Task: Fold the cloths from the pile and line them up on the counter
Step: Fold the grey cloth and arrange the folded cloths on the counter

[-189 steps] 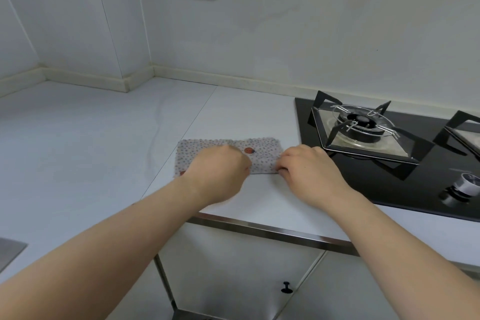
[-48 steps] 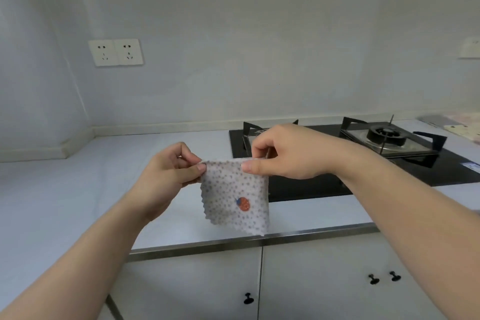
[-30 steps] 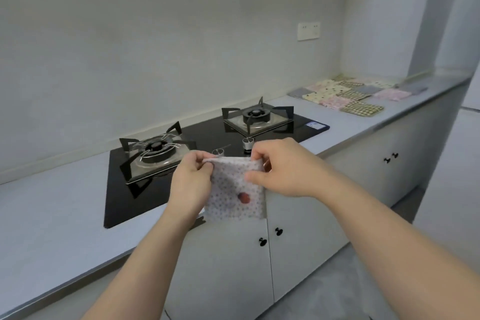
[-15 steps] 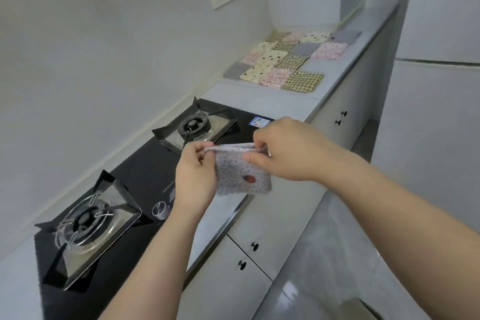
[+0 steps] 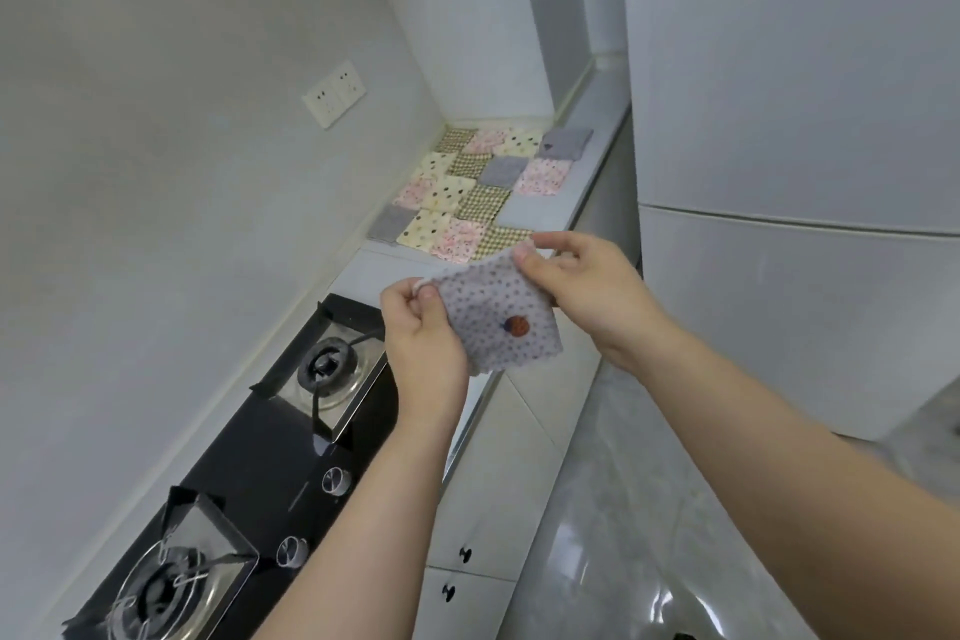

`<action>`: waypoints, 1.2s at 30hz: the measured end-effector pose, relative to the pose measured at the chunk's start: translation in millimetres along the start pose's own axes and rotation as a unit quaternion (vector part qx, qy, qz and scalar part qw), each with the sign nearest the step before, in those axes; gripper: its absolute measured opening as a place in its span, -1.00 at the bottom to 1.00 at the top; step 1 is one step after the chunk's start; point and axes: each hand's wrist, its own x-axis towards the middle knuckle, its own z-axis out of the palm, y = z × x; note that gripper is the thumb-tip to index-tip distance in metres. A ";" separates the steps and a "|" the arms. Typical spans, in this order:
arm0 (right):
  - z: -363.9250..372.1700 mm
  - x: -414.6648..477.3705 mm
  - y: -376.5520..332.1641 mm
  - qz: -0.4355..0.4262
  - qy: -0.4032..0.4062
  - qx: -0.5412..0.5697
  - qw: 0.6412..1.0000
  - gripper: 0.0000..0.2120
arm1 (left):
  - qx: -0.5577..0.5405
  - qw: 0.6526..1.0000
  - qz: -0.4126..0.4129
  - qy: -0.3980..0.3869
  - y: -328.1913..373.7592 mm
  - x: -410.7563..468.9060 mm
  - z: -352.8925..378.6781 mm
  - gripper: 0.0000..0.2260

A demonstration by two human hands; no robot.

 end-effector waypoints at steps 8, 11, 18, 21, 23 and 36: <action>7.0 51.9 6.8 -0.043 0.098 -0.156 0.982 -0.53 | -0.069 0.990 -0.110 -0.045 -2.3 41.0 49.7 -0.83; 13.1 83.1 16.4 -0.035 0.116 -0.187 0.975 -0.62 | -0.177 0.949 -0.245 -0.087 -9.7 70.0 64.7 -0.69; 31.3 159.6 30.4 -0.025 0.107 -0.346 0.932 -0.70 | 0.031 0.997 -0.055 -0.049 -45.0 154.8 96.9 -0.66; 33.2 192.8 37.2 -0.019 0.115 -0.340 0.933 -0.70 | 0.083 0.995 -0.002 -0.055 -51.5 183.0 114.3 -0.69; 29.6 218.7 41.9 0.001 0.119 -0.314 0.942 -0.70 | 0.109 0.992 0.010 -0.062 -55.8 199.3 129.1 -0.69; 5.3 369.0 83.8 0.202 -0.044 -0.223 0.953 -0.41 | 0.177 0.980 -0.093 0.013 -85.5 299.0 217.1 -0.70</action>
